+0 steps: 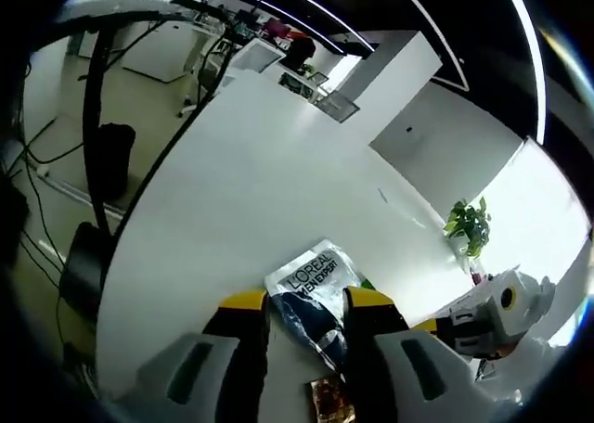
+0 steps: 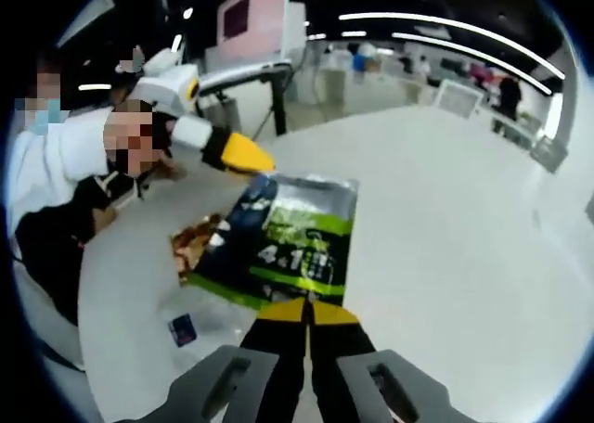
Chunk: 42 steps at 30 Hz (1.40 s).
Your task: Arrange the skincare products in the storage area until every visible bottle or jar stands upright without overlapping.
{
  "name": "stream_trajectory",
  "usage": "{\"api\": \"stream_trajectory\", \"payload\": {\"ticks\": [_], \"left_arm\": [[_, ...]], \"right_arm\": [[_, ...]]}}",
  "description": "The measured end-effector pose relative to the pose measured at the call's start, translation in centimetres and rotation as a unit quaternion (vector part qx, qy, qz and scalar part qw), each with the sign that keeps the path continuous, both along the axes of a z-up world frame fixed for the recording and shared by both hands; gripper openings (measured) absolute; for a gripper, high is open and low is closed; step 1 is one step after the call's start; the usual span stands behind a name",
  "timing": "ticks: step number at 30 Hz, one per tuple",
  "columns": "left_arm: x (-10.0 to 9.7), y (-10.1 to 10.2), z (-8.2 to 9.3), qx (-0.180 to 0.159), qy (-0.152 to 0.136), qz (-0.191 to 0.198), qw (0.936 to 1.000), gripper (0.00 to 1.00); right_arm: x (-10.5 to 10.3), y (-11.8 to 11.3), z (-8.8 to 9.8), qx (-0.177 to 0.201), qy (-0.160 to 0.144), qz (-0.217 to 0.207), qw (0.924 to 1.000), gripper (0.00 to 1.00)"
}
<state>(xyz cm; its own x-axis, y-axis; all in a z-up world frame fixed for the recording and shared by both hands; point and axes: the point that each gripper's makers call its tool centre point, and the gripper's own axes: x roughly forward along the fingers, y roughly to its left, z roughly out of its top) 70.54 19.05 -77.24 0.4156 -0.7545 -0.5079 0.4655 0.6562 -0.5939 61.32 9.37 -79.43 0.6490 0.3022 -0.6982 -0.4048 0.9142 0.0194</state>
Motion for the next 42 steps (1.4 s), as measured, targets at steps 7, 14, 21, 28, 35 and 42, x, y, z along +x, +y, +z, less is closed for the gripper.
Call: {"api": "stream_trajectory", "payload": {"ticks": [7, 14, 21, 28, 35, 42], "left_arm": [[0.8, -0.6, -0.4, -0.019, 0.008, 0.003, 0.9998, 0.21], [1.7, -1.4, -1.4, -0.02, 0.019, 0.013, 0.9995, 0.14], [2.4, -1.4, -1.2, -0.027, 0.02, 0.021, 0.9992, 0.07], [3.1, -1.6, -0.1, -0.055, -0.007, 0.026, 0.9981, 0.05], [3.1, -1.3, 0.6, -0.056, -0.039, 0.012, 0.9976, 0.05], [3.4, -1.4, 2.1, -0.069, -0.084, -0.012, 0.994, 0.04]], "right_arm": [[0.1, 0.0, 0.1, -0.024, 0.004, 0.02, 0.9995, 0.0], [0.4, -0.4, -0.1, -0.01, 0.014, 0.021, 0.9996, 0.0], [0.4, -0.2, 0.0, -0.004, 0.014, 0.019, 0.9997, 0.0], [0.1, -0.1, 0.2, -0.009, 0.012, 0.023, 0.9996, 0.0], [0.1, -0.7, 0.2, -0.019, 0.009, 0.005, 0.9998, 0.0], [1.0, -0.9, 0.6, 0.031, 0.008, -0.019, 0.9993, 0.11]]}}
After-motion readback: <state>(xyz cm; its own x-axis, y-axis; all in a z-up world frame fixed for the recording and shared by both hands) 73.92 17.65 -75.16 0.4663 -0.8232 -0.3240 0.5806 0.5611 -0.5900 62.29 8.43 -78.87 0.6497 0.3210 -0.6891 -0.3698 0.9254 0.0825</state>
